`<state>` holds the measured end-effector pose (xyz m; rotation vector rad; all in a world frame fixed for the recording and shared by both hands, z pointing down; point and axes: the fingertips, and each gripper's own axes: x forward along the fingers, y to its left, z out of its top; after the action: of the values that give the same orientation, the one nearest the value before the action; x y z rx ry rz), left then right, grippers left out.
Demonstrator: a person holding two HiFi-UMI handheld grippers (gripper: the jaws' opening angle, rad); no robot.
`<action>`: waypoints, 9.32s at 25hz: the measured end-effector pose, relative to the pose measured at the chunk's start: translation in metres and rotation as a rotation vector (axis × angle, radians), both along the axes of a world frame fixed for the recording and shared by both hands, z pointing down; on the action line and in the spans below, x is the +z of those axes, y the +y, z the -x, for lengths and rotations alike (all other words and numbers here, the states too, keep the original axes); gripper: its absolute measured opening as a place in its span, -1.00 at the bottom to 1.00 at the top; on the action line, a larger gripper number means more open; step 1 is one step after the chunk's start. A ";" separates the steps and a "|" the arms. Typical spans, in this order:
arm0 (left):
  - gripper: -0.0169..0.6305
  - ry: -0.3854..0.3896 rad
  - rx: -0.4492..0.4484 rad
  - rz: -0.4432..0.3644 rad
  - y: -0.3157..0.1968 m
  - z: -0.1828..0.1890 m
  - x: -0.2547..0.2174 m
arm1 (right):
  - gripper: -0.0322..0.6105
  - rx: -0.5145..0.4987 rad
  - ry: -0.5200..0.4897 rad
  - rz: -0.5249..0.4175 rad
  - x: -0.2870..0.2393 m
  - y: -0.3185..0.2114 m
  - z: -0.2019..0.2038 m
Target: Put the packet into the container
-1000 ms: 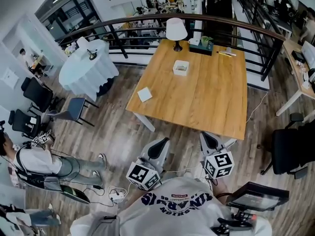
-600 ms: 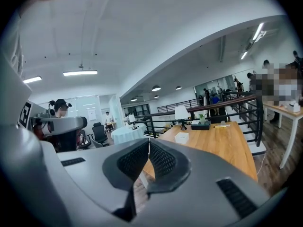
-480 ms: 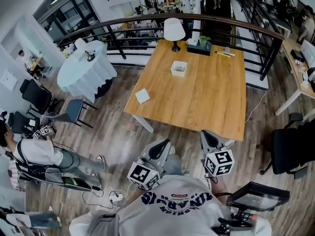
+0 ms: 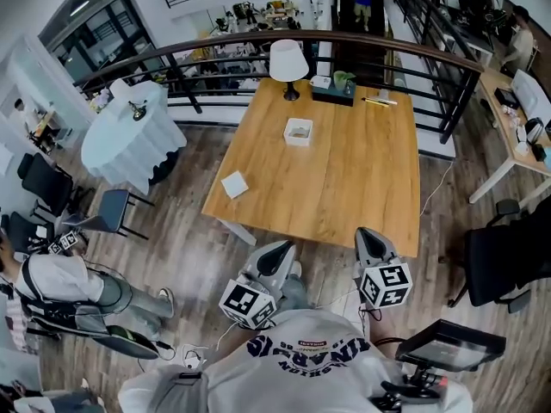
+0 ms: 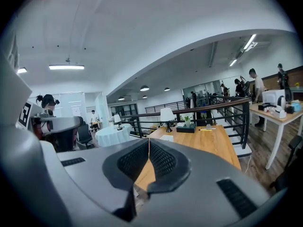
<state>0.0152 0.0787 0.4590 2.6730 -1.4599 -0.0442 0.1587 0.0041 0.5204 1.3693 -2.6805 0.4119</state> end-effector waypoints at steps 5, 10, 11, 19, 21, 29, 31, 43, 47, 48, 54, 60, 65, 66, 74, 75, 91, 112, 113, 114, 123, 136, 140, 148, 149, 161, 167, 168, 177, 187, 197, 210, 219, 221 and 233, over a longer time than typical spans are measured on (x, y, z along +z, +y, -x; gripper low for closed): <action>-0.93 0.018 0.018 0.015 -0.036 0.017 0.006 | -0.87 -0.016 0.024 0.019 0.006 -0.033 0.025; -0.93 0.022 0.019 0.026 -0.080 0.049 0.013 | -0.87 -0.030 0.041 0.021 0.004 -0.070 0.057; -0.93 0.022 0.019 0.024 -0.090 0.056 0.013 | -0.87 -0.032 0.048 0.021 0.003 -0.078 0.064; -0.93 0.038 0.049 0.029 -0.176 0.117 0.007 | -0.87 -0.033 0.098 0.025 -0.009 -0.143 0.120; -0.93 0.044 0.061 0.046 -0.194 0.129 0.009 | -0.87 -0.026 0.107 0.041 -0.010 -0.157 0.133; -0.93 0.071 0.092 0.084 -0.257 0.190 0.014 | -0.87 -0.006 0.153 0.062 -0.022 -0.201 0.189; -0.94 0.069 0.086 0.094 -0.269 0.208 0.020 | -0.87 0.010 0.155 0.064 -0.023 -0.209 0.198; -0.93 0.036 0.041 0.112 -0.312 0.253 0.042 | -0.87 0.056 0.148 0.071 -0.016 -0.244 0.212; -0.93 0.030 0.031 0.118 -0.316 0.250 0.039 | -0.87 0.040 0.128 0.067 -0.017 -0.252 0.215; -0.94 0.026 0.030 0.121 -0.315 0.249 0.038 | -0.87 0.036 0.120 0.067 -0.017 -0.252 0.216; -0.93 0.004 0.014 0.125 -0.316 0.240 0.032 | -0.87 0.016 0.087 0.046 -0.023 -0.254 0.212; -0.93 -0.005 -0.010 0.141 -0.317 0.229 0.033 | -0.87 0.016 0.079 0.032 -0.029 -0.254 0.194; -0.93 -0.026 -0.003 0.154 -0.318 0.220 0.038 | -0.87 0.022 0.075 0.026 -0.029 -0.254 0.188; -0.93 -0.032 -0.008 0.160 -0.319 0.221 0.041 | -0.87 0.023 0.074 0.030 -0.027 -0.253 0.188; -0.93 -0.118 -0.030 0.208 -0.328 0.236 0.055 | -0.87 0.040 0.053 0.038 -0.019 -0.250 0.178; -0.92 -0.136 -0.039 0.223 -0.330 0.240 0.059 | -0.87 0.044 0.054 0.039 -0.018 -0.250 0.176; -0.26 -0.788 0.010 0.594 -0.346 0.321 0.184 | -0.87 0.067 0.032 0.054 -0.017 -0.255 0.158; 0.18 -1.035 0.234 1.035 -0.355 0.394 0.408 | -0.87 0.186 0.067 0.060 -0.006 -0.252 0.088; 0.18 -1.023 0.239 1.048 -0.354 0.393 0.416 | -0.87 0.189 0.068 0.063 -0.006 -0.251 0.086; 0.18 -1.009 0.244 1.059 -0.353 0.391 0.425 | -0.87 0.193 0.069 0.066 -0.006 -0.250 0.085; 0.16 -0.994 0.291 1.137 -0.358 0.388 0.440 | -0.87 0.189 0.055 0.069 -0.005 -0.251 0.100; 0.16 -1.012 0.266 1.112 -0.363 0.386 0.434 | -0.87 0.172 0.058 0.079 0.000 -0.254 0.108; 0.16 -0.985 0.275 1.126 -0.358 0.384 0.437 | -0.87 0.155 0.059 0.082 0.000 -0.254 0.116; 0.10 -1.008 0.265 1.096 -0.361 0.386 0.441 | -0.87 0.140 0.058 0.069 0.000 -0.255 0.124; 0.06 -1.011 0.265 1.095 -0.361 0.386 0.441 | -0.87 0.139 0.058 0.068 0.000 -0.255 0.124; -0.12 -1.179 0.476 1.106 -0.345 0.364 0.378 | -0.87 0.151 0.067 0.053 -0.005 -0.262 0.117; -0.12 -1.313 0.610 0.993 -0.345 0.317 0.241 | -0.87 0.146 0.063 0.066 -0.003 -0.259 0.123; -0.12 -1.332 0.626 0.954 -0.346 0.307 0.216 | -0.87 0.144 0.063 0.064 -0.004 -0.259 0.125; -0.13 -1.453 0.762 0.608 -0.365 0.191 0.036 | -0.87 0.121 0.075 0.058 -0.007 -0.262 0.131; -0.13 -1.480 0.851 0.530 -0.350 0.140 -0.005 | -0.87 0.140 0.070 0.063 -0.001 -0.238 0.125; -0.12 -1.404 0.897 0.502 -0.354 0.129 0.015 | -0.87 0.182 0.078 0.062 0.000 -0.229 0.115; -0.12 -1.458 0.805 0.568 -0.455 0.130 0.079 | -0.87 0.259 0.066 0.077 0.005 -0.225 0.085; -0.12 -1.437 0.786 0.556 -0.558 0.117 0.146 | -0.87 0.334 0.056 0.111 0.022 -0.221 0.058; -0.12 -1.430 0.794 0.555 -0.574 0.116 0.159 | -0.87 0.344 0.057 0.112 0.024 -0.223 0.056; -0.12 -1.476 0.780 0.549 -0.644 0.114 0.258 | -0.87 0.398 0.069 0.169 0.039 -0.238 0.035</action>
<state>-0.0987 -0.5657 0.7174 2.3605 -0.1326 2.2563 0.1241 -0.2336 0.5591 1.8233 -2.2516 0.5962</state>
